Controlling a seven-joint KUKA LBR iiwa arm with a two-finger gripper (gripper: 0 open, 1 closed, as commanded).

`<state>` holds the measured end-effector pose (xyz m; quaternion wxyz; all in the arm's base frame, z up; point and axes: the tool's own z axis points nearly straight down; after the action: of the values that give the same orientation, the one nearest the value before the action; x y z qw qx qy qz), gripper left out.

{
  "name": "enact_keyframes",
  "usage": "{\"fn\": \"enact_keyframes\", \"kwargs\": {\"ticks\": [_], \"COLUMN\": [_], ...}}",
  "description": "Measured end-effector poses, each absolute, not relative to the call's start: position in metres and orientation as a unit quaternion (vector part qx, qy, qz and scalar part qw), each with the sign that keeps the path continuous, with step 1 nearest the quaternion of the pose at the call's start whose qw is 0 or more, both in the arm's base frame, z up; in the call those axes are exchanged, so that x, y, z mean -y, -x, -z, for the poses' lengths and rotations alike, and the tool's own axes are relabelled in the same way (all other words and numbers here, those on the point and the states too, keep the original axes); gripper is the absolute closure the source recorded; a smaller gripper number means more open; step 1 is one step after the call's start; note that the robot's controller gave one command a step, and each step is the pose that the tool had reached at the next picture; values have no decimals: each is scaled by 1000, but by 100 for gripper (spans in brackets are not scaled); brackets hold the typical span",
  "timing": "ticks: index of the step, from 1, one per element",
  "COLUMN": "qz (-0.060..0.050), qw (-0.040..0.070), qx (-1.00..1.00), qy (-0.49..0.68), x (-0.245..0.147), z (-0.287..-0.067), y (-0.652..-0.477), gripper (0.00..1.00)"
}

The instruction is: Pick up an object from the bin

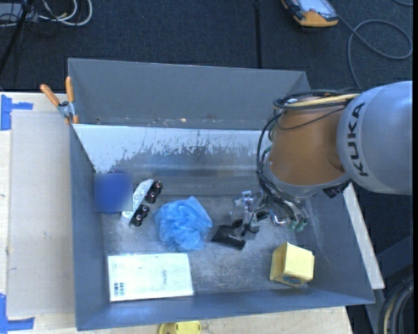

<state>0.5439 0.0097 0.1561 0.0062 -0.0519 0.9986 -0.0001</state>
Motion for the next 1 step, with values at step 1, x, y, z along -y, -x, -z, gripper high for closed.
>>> {"fn": "enact_keyframes", "kwargs": {"ticks": [1], "qz": [0], "qw": [-6], "qx": [-999], "qy": [53], "x": [-9], "z": [-178], "y": [-536], "gripper": [100]}}
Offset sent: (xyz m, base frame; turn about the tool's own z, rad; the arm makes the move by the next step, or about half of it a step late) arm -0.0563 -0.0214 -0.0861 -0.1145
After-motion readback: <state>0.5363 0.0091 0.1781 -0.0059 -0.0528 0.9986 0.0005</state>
